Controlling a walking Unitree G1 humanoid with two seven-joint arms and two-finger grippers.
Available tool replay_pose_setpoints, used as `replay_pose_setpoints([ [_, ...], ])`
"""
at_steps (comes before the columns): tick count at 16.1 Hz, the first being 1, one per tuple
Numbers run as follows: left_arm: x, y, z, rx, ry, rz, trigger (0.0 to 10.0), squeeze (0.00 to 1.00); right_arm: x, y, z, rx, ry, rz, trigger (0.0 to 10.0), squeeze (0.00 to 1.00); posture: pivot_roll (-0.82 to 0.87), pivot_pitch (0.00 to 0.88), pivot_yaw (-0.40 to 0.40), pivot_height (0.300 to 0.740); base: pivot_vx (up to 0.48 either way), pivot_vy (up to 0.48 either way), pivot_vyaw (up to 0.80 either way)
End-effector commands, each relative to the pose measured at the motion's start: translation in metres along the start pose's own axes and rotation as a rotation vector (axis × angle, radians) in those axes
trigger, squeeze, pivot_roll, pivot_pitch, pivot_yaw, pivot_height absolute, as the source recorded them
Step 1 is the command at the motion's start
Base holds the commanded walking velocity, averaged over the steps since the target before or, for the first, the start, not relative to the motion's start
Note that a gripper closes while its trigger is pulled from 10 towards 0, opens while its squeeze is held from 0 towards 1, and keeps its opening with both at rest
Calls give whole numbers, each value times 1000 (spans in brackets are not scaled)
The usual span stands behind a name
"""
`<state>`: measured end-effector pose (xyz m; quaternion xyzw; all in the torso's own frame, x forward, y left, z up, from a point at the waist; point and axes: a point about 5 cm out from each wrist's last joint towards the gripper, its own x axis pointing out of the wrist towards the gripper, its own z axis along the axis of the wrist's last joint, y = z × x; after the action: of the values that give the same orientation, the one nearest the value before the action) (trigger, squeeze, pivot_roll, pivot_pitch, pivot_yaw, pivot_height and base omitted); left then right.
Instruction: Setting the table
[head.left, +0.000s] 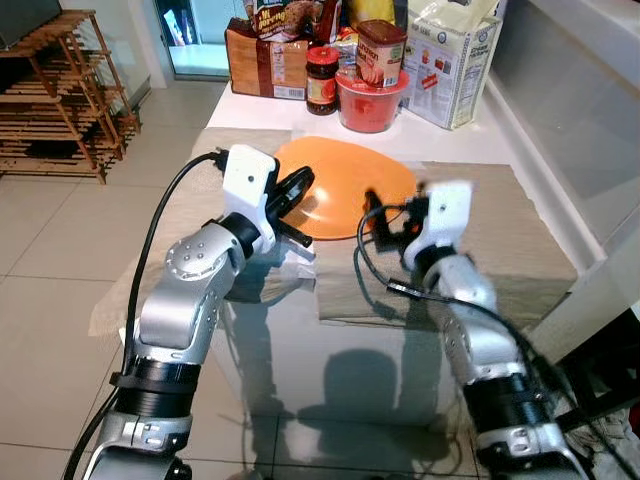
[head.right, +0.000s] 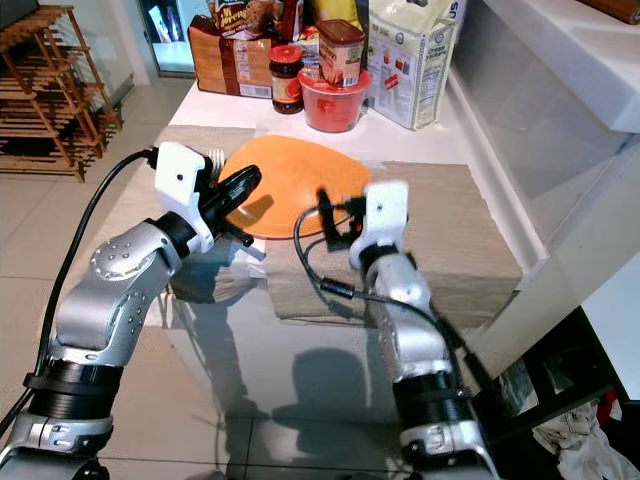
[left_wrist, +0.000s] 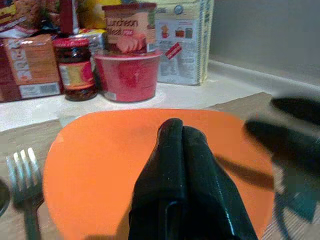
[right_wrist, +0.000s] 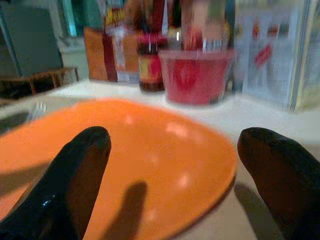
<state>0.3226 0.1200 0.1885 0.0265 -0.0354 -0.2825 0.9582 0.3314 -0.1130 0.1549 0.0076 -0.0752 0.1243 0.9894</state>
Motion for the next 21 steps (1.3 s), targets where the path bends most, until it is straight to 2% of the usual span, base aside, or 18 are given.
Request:
replay_pose_setpoints([
  [1, -5, 7, -5, 37, 25, 36, 10000, 0, 0, -2, 9, -30, -43, -8, 10000, 0, 24, 0, -7, 740, 0, 0, 0],
  [5, -3, 32, -22, 87, 126, 87, 10000, 0, -7, -2, 17, -48, -84, 6, 10000, 0, 22, 0, -6, 740, 0, 0, 0],
  [8, 6, 39, -23, 100, 148, 78, 10000, 0, -17, -4, 12, -47, -65, -2, 10000, 0, 9, 0, 2, 740, 0, 0, 0],
  [12, 20, 40, -16, 118, 133, 51, 10000, 0, -24, -4, 6, -59, -42, -4, 10000, 0, -10, 0, 13, 740, 0, 0, 0],
  [14, 26, 41, -20, 130, 158, 31, 10000, 0, -28, -3, 3, -62, -30, 4, 10000, 0, -13, 0, 18, 740, 0, 0, 0],
  [21, 34, 47, -29, 156, 226, 10, 10000, 0, -30, -2, 0, -53, -10, 14, 10000, 0, -15, 0, 21, 740, 0, 0, 0],
])
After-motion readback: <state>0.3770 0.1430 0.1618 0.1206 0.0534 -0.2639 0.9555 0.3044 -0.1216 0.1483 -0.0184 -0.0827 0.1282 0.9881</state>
